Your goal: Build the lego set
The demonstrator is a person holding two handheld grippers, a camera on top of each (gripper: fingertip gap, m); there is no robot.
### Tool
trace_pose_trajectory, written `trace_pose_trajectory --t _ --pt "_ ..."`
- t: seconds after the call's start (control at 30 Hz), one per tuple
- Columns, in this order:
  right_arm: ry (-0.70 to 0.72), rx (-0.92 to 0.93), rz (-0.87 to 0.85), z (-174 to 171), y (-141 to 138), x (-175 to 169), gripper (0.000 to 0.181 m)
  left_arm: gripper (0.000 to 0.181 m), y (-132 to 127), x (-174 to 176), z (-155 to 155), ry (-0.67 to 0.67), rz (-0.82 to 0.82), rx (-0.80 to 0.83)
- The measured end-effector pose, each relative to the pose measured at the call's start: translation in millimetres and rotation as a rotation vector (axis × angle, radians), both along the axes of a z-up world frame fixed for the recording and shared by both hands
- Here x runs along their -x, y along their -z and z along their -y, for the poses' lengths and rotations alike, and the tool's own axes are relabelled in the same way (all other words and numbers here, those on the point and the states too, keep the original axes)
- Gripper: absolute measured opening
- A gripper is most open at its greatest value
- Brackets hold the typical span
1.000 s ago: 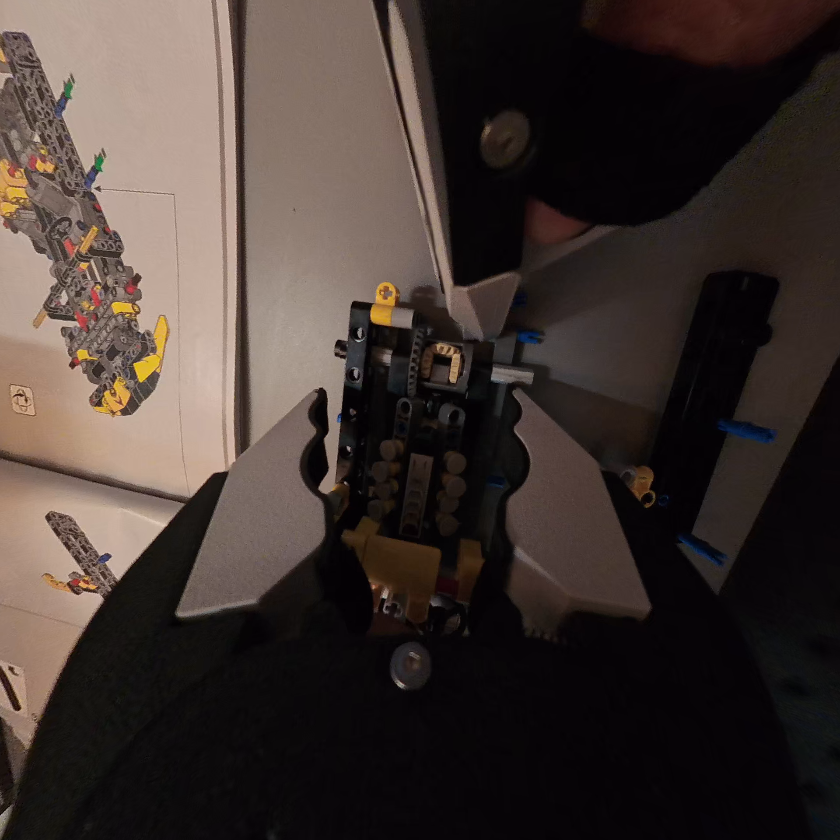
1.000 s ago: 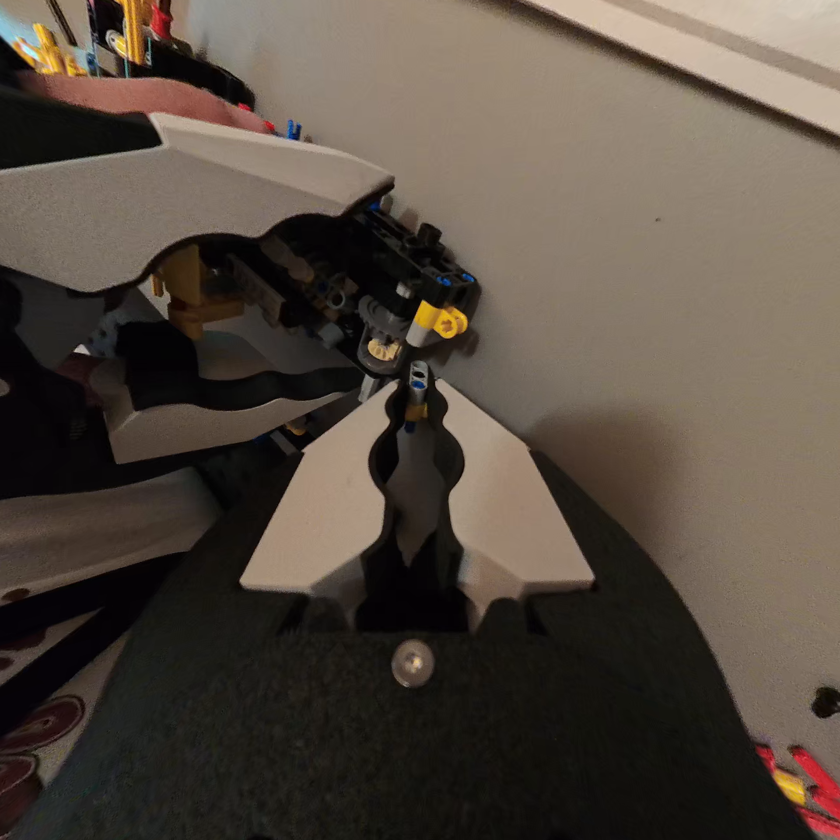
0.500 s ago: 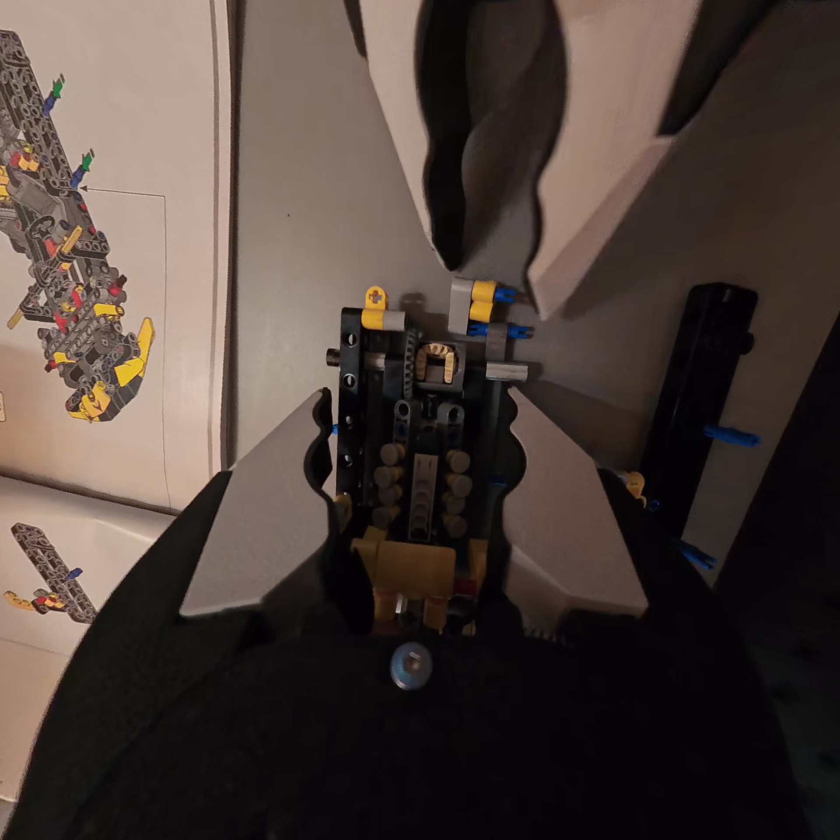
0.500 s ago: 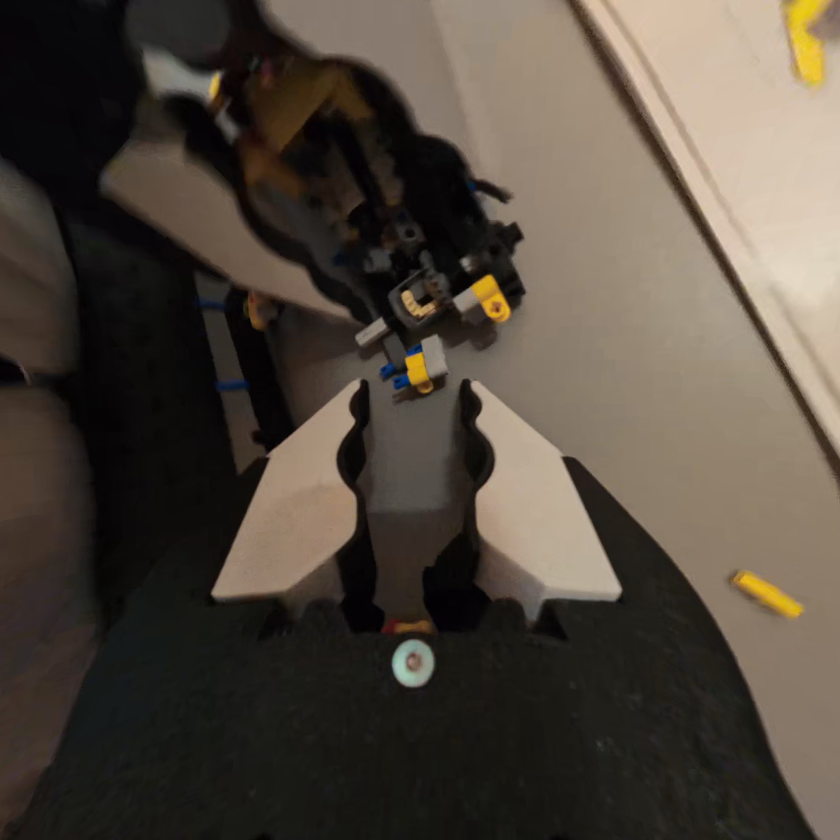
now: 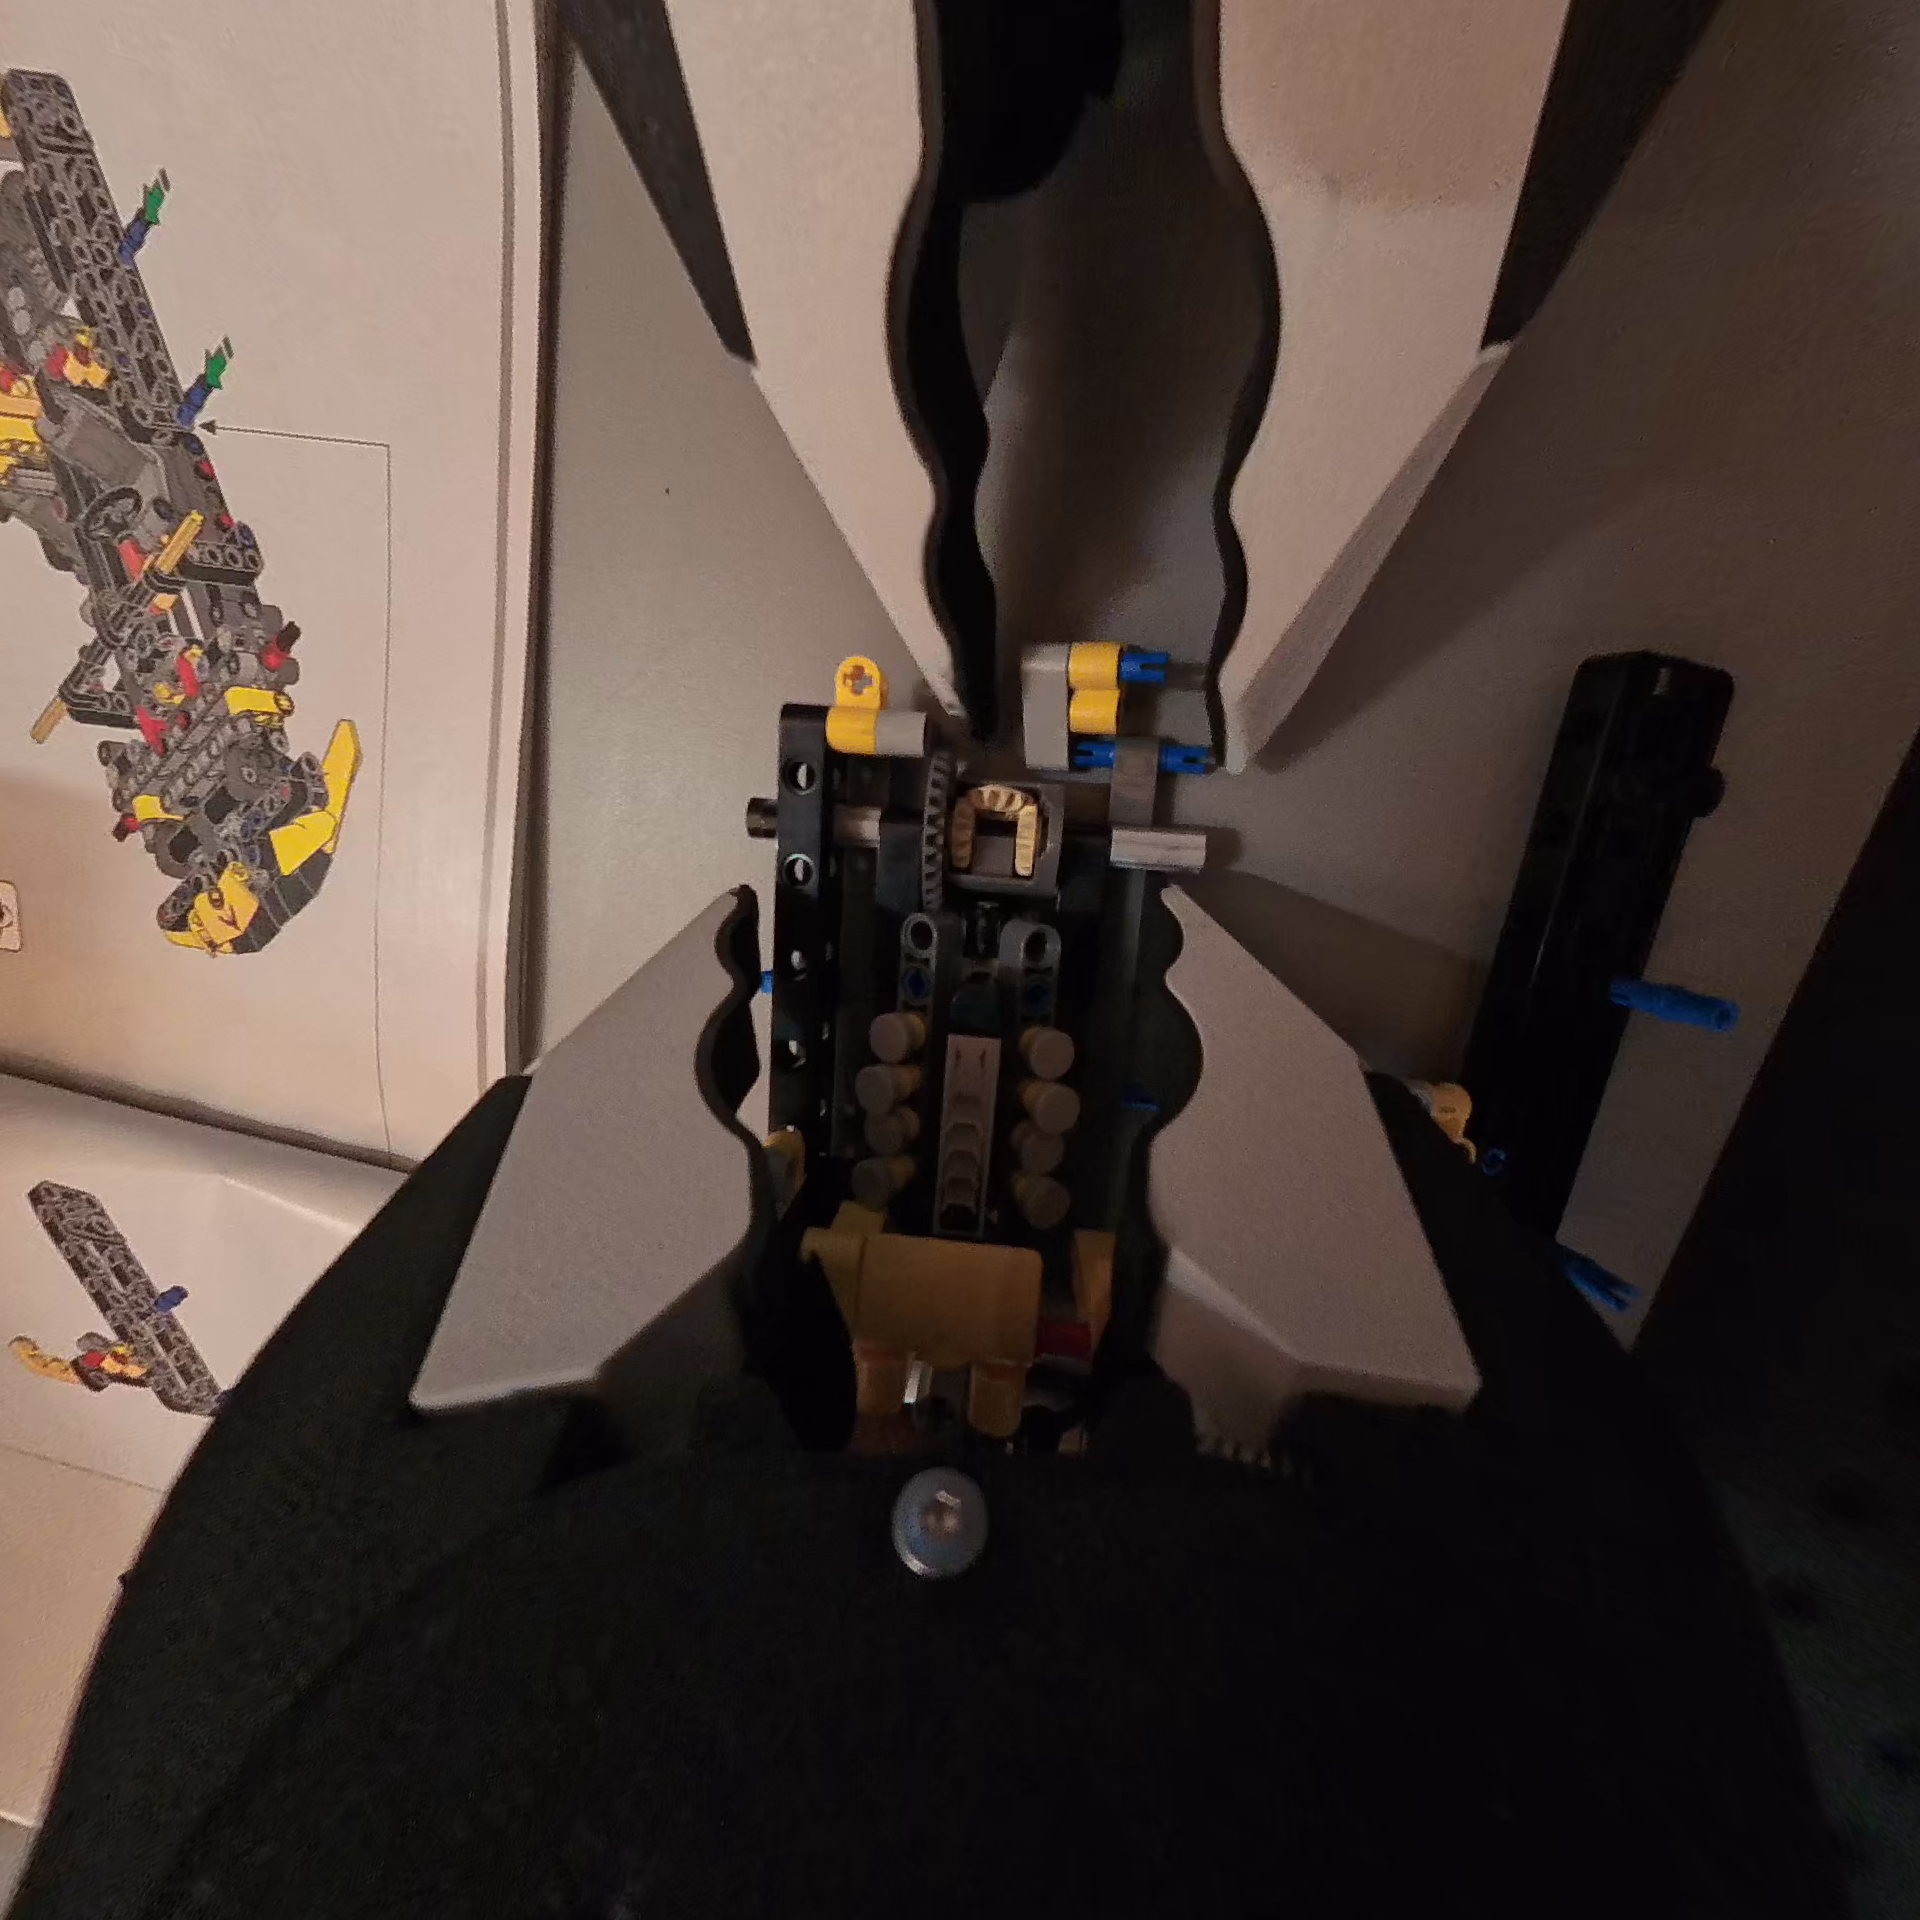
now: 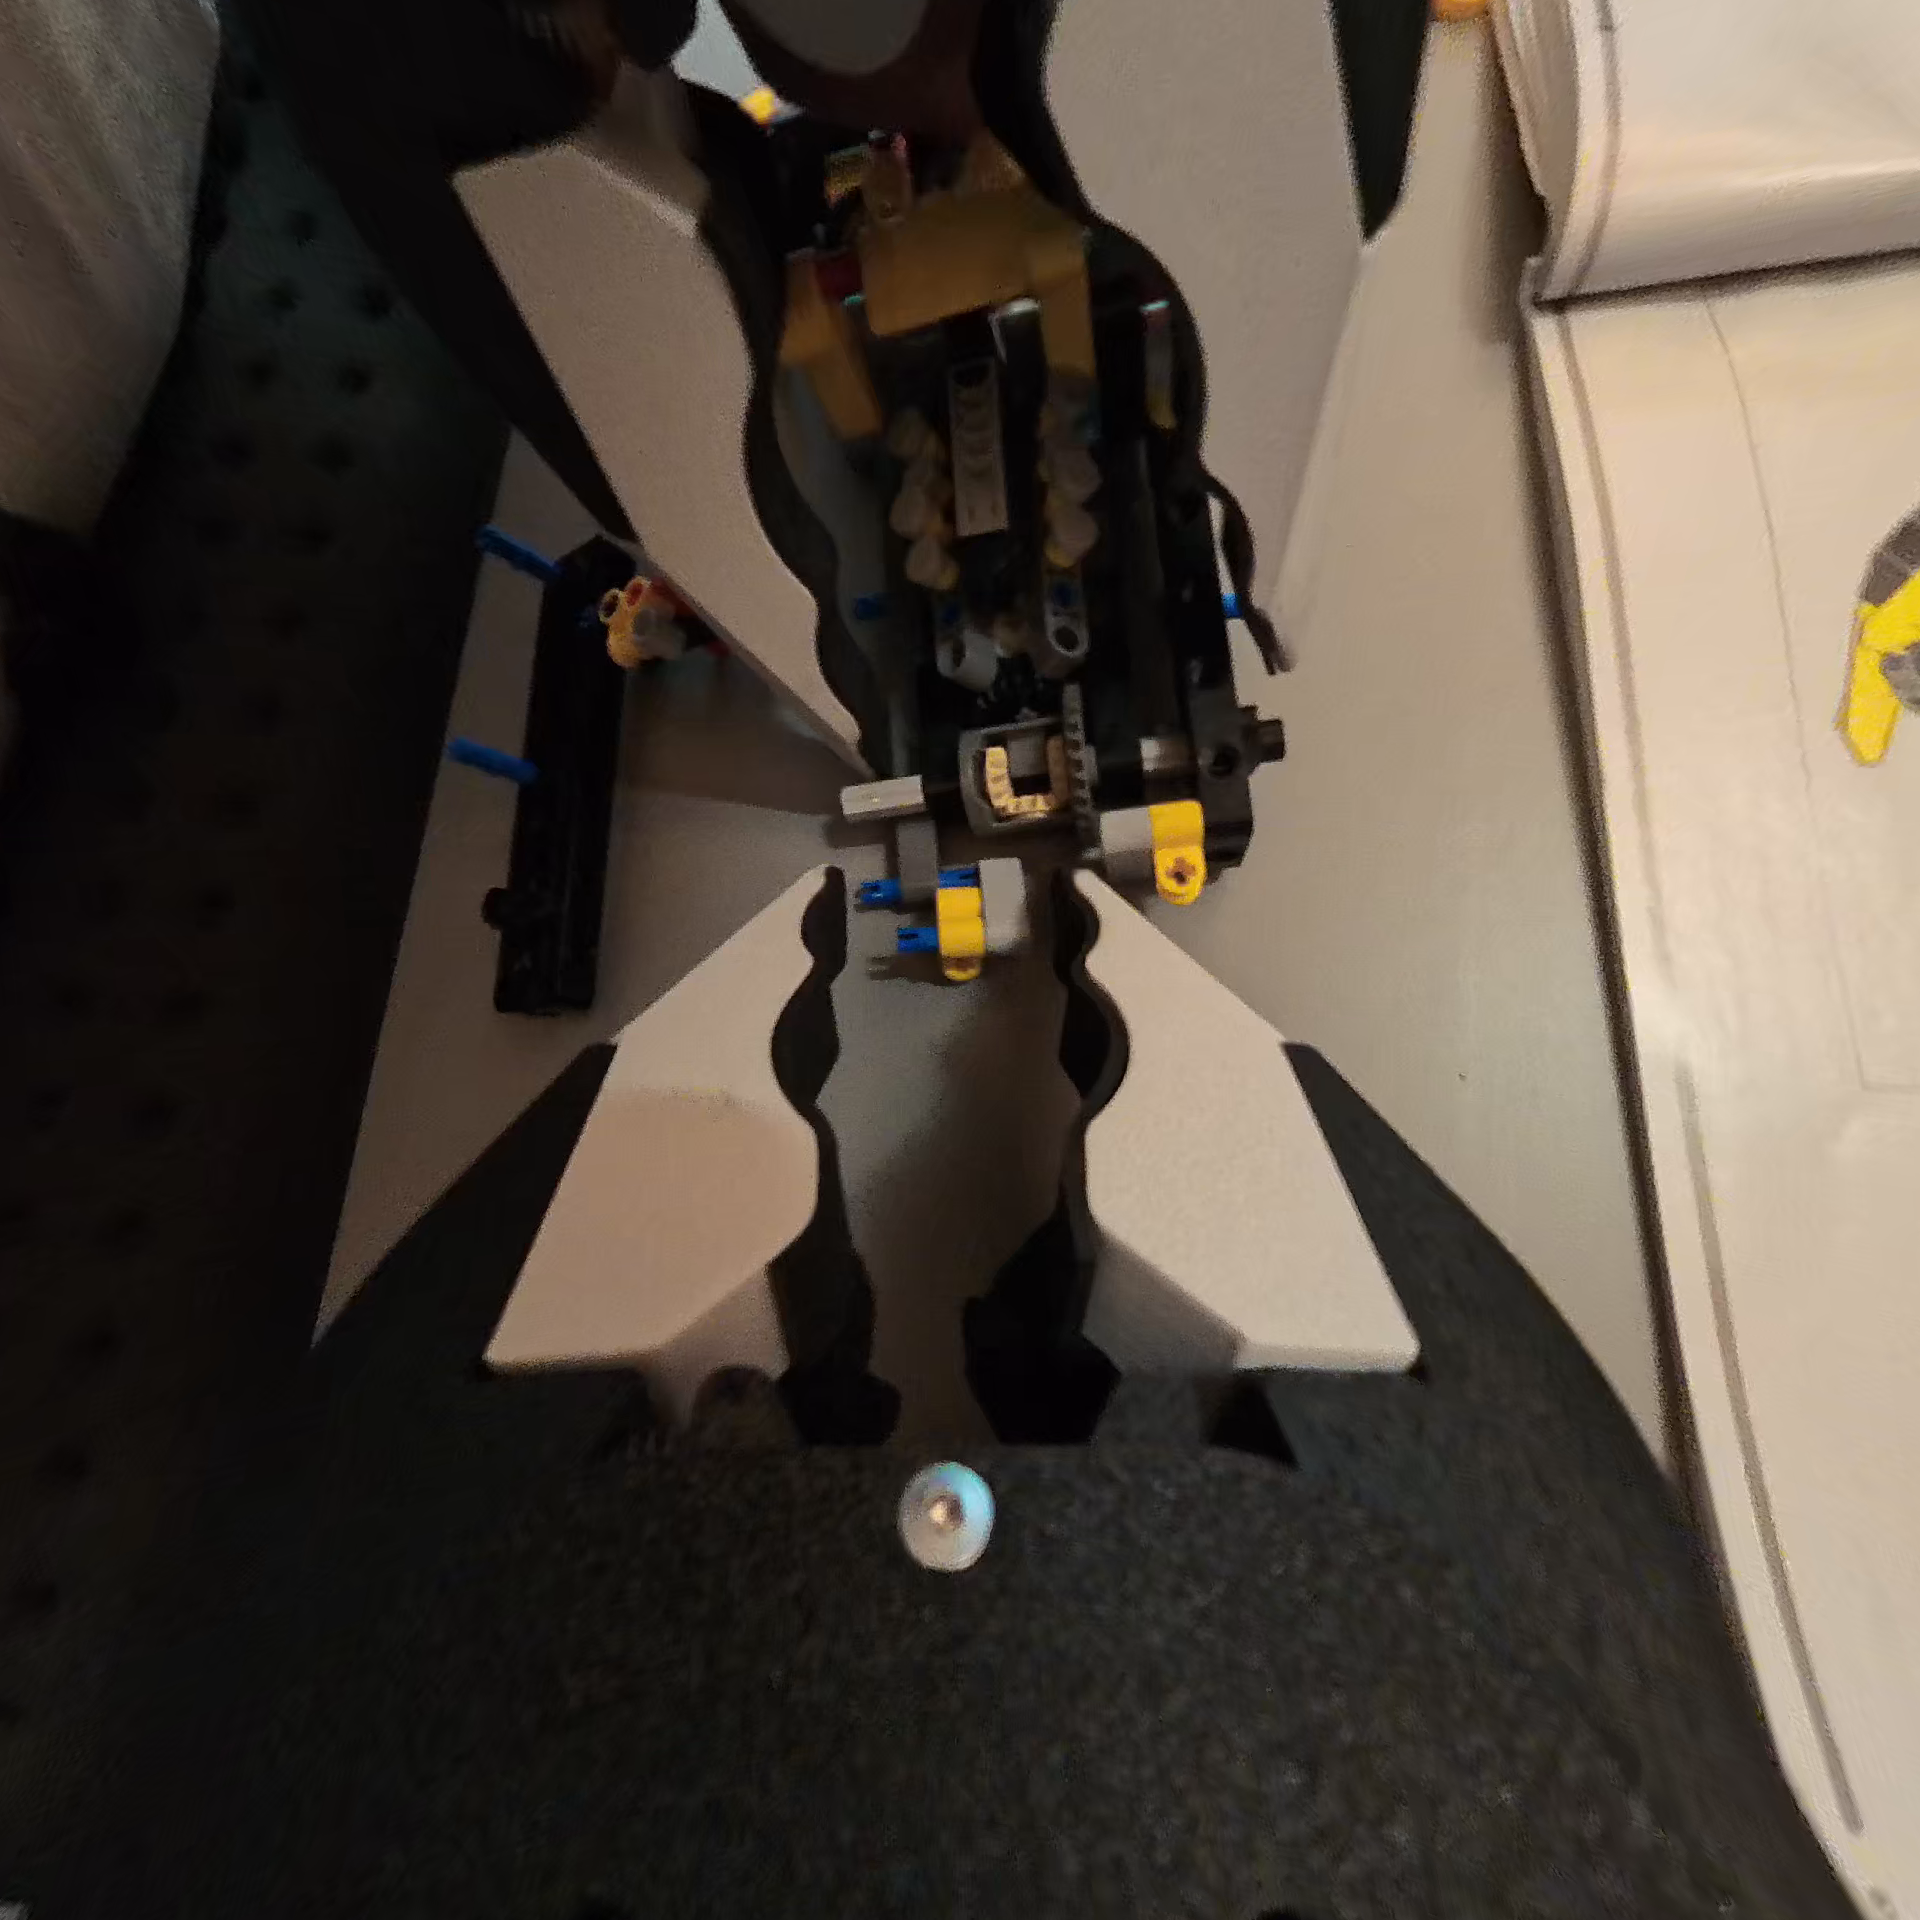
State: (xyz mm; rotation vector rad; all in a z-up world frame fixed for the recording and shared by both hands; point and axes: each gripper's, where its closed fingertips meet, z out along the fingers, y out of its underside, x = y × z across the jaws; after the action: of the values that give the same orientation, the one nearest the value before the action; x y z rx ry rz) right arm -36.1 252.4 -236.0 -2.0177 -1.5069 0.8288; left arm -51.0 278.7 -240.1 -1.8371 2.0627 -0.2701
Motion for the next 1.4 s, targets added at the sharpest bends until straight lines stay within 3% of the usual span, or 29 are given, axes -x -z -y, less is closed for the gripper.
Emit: trace_pose_trajectory --t 0.03,0.13,0.47,0.8,1.07,1.17,1.27,1.4 --pt "-0.023 0.002 0.01 2 1 1 0.037 0.074 0 0 0 -0.001 0.0 0.001" --pt "-0.04 -0.024 0.031 2 5 2 0.029 0.074 0 0 0 -0.003 0.001 0.002" --pt "-0.091 -0.188 0.121 2 8 1 0.031 0.074 0 0 0 -0.008 0.002 0.006" --pt "-0.13 -0.158 0.087 4 7 2 0.025 0.074 0 0 -1 -0.006 0.017 0.002" --pt "-0.05 -0.076 0.02 5 6 3 0.025 0.073 0 -1 -1 -0.002 0.026 -0.002" --pt "0.007 0.006 0.036 10 3 -7 0.041 0.073 0 -1 -1 -0.001 0.026 -0.003" --pt "0.077 0.1 -0.007 17 2 -14 0.036 0.073 0 -1 0 -0.001 0.026 -0.006" --pt "0.113 0.064 -0.029 17 3 -9 0.031 0.073 -1 -1 0 0.001 0.03 -0.009"
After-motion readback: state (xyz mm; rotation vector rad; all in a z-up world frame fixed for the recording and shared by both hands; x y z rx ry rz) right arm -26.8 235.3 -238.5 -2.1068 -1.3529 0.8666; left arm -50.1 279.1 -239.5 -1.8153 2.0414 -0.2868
